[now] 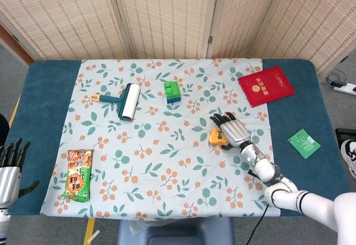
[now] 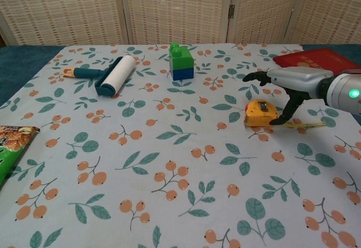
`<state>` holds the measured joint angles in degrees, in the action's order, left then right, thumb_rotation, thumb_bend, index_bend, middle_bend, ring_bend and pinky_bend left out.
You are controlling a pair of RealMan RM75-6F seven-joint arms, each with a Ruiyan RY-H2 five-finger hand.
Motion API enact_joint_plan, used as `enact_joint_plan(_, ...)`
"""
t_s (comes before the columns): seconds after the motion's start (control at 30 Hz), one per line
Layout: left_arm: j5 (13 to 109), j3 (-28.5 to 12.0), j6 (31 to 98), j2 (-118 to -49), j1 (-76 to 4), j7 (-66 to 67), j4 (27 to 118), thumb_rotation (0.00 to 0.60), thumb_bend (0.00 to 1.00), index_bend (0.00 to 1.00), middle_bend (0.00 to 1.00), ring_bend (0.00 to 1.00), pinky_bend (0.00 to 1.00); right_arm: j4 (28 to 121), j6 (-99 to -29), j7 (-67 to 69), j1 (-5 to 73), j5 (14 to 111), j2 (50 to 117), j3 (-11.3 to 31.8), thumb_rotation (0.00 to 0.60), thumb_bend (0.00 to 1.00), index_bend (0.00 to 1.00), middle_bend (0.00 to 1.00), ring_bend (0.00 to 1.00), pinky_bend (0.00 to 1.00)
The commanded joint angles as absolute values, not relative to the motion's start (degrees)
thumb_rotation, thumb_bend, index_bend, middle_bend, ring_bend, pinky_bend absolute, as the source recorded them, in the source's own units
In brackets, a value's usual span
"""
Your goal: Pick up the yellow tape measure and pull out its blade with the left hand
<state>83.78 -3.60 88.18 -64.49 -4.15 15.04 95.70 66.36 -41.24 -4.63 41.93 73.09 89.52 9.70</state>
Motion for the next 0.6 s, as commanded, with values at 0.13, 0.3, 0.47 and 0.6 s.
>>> enact_joint_plan(0.13,83.51,-3.71,88.39,-64.28,-3.98,15.27,95.91,0.6,0.12,0.05,0.0,0.0,0.0,63.62,-39.66,-4.45,43.3,72.38,91.07,8.96,0.6,0.24,0.15,0.19,0.2,0.04)
enact_joint_plan(0.3,83.45,-3.58,88.64,-64.22,-3.66,15.27,95.95,0.6,0.12,0.05,0.0,0.0,0.0,61.25,-39.3,-2.95,43.62,72.3,92.16,8.75,0.6,0.27,0.22,0.23,0.22,0.05)
enact_joint_plan(0.47,83.5,-3.6,88.68,-64.26,-3.63,15.38,95.98,0.6,0.12,0.05,0.0,0.0,0.0,60.18,-39.29,-1.63,43.87,72.67,92.49,8.53,0.6,0.27,0.25,0.23,0.23,0.05)
enact_joint_plan(0.6,83.61,-3.64,88.63,-64.23,-3.69,15.47,96.09,0.6,0.12,0.05,0.0,0.0,0.0,60.19,-39.74,-1.07,44.05,73.19,92.59,8.37,0.6,0.27,0.25,0.24,0.23,0.05)
